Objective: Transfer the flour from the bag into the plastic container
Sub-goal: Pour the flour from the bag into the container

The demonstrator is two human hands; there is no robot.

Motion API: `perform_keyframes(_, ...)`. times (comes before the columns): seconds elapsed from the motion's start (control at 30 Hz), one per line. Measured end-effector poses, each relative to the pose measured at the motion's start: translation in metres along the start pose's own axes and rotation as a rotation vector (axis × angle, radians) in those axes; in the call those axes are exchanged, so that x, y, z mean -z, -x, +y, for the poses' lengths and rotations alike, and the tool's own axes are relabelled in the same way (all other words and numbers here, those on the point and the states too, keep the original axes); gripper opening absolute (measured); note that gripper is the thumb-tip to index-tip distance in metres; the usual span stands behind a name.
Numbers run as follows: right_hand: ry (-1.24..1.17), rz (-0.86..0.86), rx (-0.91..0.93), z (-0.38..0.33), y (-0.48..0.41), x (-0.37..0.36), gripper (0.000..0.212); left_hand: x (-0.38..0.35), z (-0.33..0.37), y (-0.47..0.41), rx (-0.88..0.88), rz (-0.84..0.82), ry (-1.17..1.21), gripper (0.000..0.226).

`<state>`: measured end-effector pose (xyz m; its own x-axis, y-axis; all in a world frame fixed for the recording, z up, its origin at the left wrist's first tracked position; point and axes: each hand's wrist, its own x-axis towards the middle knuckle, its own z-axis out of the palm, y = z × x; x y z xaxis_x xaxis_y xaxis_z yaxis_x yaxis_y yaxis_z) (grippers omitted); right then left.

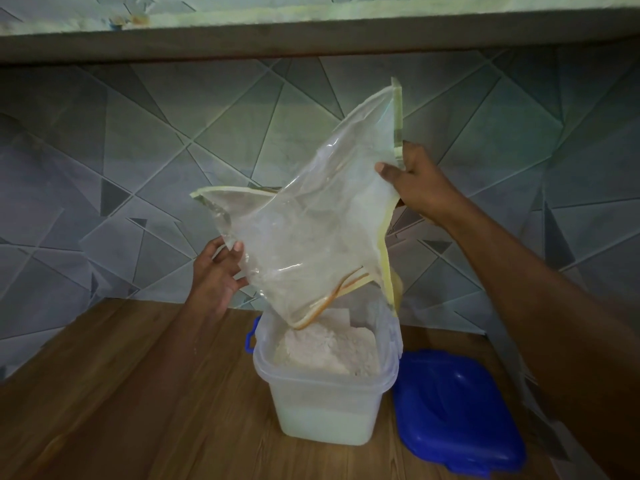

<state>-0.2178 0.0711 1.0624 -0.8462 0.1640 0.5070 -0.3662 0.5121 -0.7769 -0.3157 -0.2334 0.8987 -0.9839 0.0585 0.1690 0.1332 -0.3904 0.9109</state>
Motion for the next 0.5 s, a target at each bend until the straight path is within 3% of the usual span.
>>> perform_keyframes(0.2,0.059,-0.001,0.023,0.0008,-0.0019,-0.0006,0.022,-0.0044,0.0019,-0.0001,0.003,0.021,0.048,0.039)
perform_keyframes(0.4,0.108,-0.057,0.063,0.0055,-0.0005,-0.0015,0.021,-0.0032,-0.0010,-0.0008,0.009,0.036,0.078,0.054)
perform_keyframes(0.5,0.135,-0.058,0.085,0.0050,-0.0021,-0.0006,0.023,-0.0032,-0.0020,-0.0032,-0.002,0.003,0.056,0.042)
